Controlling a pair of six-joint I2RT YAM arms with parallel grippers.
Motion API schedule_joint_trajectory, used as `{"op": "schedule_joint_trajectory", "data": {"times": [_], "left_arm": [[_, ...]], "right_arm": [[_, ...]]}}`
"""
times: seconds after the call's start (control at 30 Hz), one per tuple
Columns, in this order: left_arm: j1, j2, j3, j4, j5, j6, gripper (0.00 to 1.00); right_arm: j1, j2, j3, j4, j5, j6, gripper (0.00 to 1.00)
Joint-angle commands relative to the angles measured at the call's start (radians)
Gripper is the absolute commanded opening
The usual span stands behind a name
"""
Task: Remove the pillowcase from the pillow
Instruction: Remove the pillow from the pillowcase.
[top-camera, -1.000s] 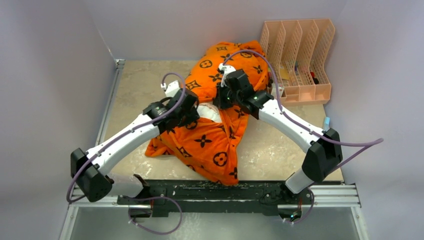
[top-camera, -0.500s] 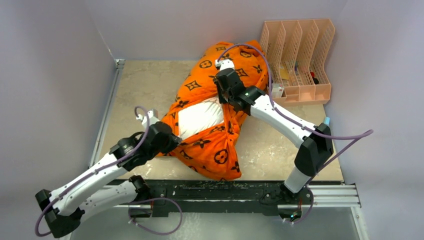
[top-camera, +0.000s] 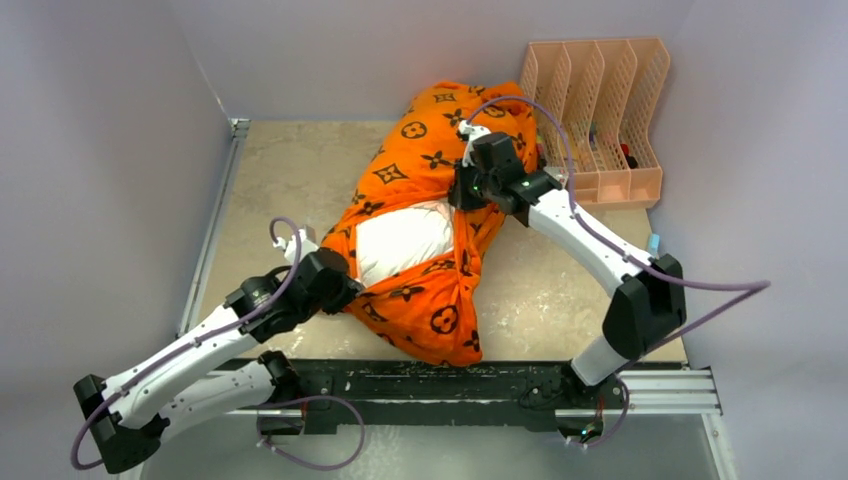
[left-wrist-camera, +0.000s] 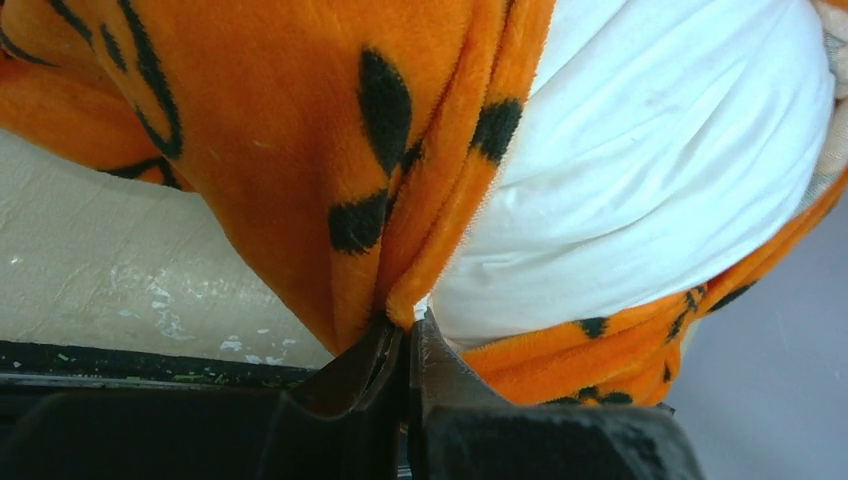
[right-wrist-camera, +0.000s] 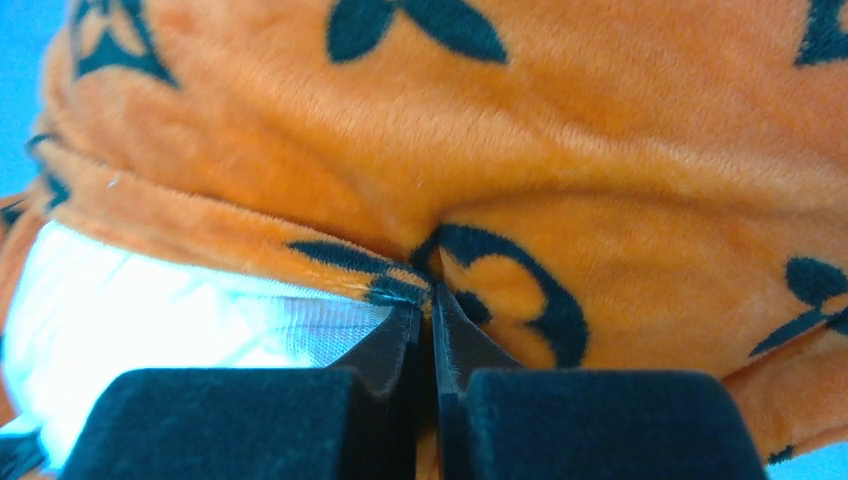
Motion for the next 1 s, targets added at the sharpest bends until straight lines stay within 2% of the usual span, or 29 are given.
{"op": "schedule_joint_trajectory", "data": {"times": [0.0,0.03,0.07,0.1,0.13,0.17,0.2,0.3,0.43,0.53,0.63,0.7,0.8,0.93,0.97], "left_arm": [[-0.004,0.061,-0.004,-0.139,-0.056,0.082,0.0],[-0.004,0.089,-0.003,-0.125,-0.06,0.095,0.0],[-0.003,0.114,0.003,-0.113,-0.06,0.109,0.0],[-0.004,0.14,0.01,-0.105,-0.062,0.121,0.0],[-0.004,0.159,0.016,-0.099,-0.066,0.129,0.0],[-0.004,0.17,0.018,-0.094,-0.071,0.134,0.0],[-0.004,0.171,0.018,-0.088,-0.082,0.136,0.0],[-0.004,0.137,-0.005,-0.08,-0.136,0.133,0.0],[-0.004,0.072,-0.038,-0.077,-0.168,0.099,0.0],[-0.004,0.034,-0.066,-0.053,-0.156,0.085,0.0],[-0.003,0.025,-0.075,-0.059,-0.152,0.073,0.0],[-0.004,0.022,-0.071,-0.068,-0.157,0.073,0.0],[-0.004,0.017,-0.06,-0.088,-0.17,0.076,0.0],[-0.004,0.008,-0.052,-0.142,-0.222,0.055,0.0],[-0.004,0.0,-0.053,-0.15,-0.23,0.048,0.0]], "right_arm": [[-0.075,-0.09,-0.012,-0.061,-0.121,-0.091,0.09],[-0.073,-0.093,0.022,-0.067,-0.16,-0.105,0.14],[-0.066,-0.093,0.061,-0.075,-0.188,-0.116,0.24],[-0.054,-0.091,0.101,-0.088,-0.207,-0.13,0.39],[-0.036,-0.082,0.143,-0.111,-0.21,-0.147,0.6],[-0.013,-0.065,0.194,-0.139,-0.186,-0.165,0.72],[0.021,-0.044,0.246,-0.161,-0.146,-0.186,0.77],[0.111,0.021,0.339,-0.151,-0.07,-0.238,0.8],[0.177,0.119,0.427,-0.1,-0.152,-0.287,0.84],[0.211,0.203,0.552,-0.136,-0.192,-0.321,0.88],[0.269,0.285,0.593,-0.123,-0.236,-0.381,0.89],[0.328,0.353,0.67,-0.189,-0.23,-0.403,0.88],[0.404,0.431,0.707,-0.215,-0.075,-0.406,0.88],[0.41,0.499,0.684,-0.184,0.271,-0.365,0.86],[0.409,0.511,0.683,-0.177,0.375,-0.372,0.82]]}}
